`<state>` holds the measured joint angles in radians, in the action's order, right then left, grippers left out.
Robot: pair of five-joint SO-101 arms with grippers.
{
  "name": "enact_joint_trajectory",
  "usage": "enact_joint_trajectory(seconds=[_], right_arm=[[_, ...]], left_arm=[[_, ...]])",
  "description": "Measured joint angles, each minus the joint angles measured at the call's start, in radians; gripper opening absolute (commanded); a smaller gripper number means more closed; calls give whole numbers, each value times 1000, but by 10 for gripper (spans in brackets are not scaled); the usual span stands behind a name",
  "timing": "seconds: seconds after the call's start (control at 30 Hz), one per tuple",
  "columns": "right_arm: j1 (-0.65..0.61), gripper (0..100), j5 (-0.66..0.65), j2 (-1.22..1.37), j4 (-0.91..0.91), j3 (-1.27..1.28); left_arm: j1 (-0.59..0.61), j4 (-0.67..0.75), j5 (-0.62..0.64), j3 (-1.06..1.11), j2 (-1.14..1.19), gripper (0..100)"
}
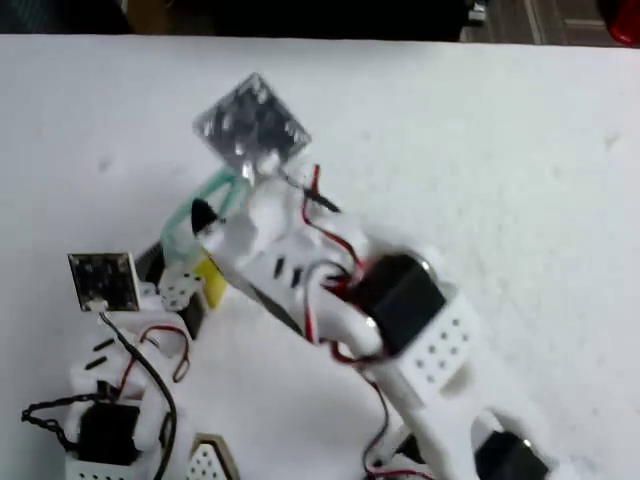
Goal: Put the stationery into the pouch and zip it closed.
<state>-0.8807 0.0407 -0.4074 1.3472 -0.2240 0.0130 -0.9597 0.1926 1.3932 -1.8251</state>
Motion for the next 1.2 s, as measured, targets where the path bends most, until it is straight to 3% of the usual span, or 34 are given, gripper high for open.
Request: enact_joint_trajectory(seconds=[0.17, 0.27, 0.37, 0.5, 0.63, 0.83, 1.0, 1.2], right_arm=[[5, 234, 259, 158, 101, -203], [12, 231, 287, 209, 175, -318], [97, 231, 281, 224, 261, -379], [216, 230, 49, 233, 342, -356], [244, 233, -204, 233, 344, -216], [250, 233, -304, 235, 236, 41], [250, 233, -315, 235, 81, 189], [193, 231, -315, 235, 38, 252]], left_arm=[[0, 0, 0, 0, 0, 276], [0, 0, 0, 0, 0, 276], [0, 0, 0, 0, 0, 276], [0, 0, 0, 0, 0, 275], [0, 0, 0, 0, 0, 275], [0, 0, 0, 0, 0, 275], [0, 0, 0, 0, 0, 275], [0, 0, 0, 0, 0, 275]])
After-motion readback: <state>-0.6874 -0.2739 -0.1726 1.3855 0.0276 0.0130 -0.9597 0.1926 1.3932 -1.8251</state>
